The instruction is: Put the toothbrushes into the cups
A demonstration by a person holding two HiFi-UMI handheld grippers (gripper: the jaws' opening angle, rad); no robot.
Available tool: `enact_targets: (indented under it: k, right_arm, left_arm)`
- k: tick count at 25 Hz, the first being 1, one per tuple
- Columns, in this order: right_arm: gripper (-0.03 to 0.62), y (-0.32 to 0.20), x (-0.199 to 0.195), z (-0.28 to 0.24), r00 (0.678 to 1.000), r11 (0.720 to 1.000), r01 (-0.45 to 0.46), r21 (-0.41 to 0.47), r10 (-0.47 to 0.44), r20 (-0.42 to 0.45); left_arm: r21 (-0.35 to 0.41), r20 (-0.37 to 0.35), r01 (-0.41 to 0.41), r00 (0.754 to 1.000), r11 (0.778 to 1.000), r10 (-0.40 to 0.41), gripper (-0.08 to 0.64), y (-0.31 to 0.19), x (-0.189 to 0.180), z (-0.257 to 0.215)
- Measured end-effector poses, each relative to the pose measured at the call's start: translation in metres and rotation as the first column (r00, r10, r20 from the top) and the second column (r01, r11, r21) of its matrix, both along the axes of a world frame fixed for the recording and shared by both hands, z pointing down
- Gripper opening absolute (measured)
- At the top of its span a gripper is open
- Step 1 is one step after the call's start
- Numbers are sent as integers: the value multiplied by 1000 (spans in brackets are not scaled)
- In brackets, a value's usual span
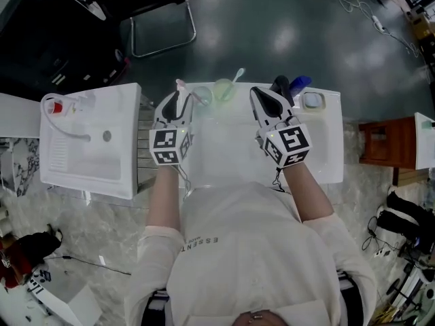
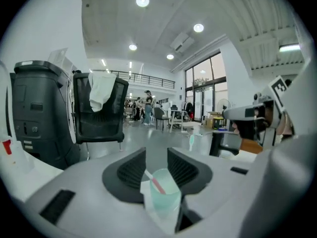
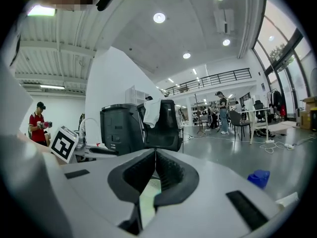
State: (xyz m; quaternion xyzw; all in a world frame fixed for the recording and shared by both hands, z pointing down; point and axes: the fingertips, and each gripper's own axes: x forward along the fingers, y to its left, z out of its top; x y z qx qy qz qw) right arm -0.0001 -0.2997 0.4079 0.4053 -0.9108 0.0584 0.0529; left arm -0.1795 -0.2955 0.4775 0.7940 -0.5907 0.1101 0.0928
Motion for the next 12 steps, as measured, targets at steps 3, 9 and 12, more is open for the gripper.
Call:
enact_targets:
  k: [3,9,12]
  right_arm:
    - [18,6,-4,-4,1000,1000,16,12,-16,9]
    - [18,18,-6,-12,999,999,32,32,-32,16]
    - [18,23,-3,-19,999,998,30,55,-31,24]
  left_arm:
    - [70,-16,0,1000,998,1,109,10,3,-34]
    - [170,13,-47,999,984,45,20,27,18,-92]
    - [193,19,-83,997,978,81,3,34,31,-108]
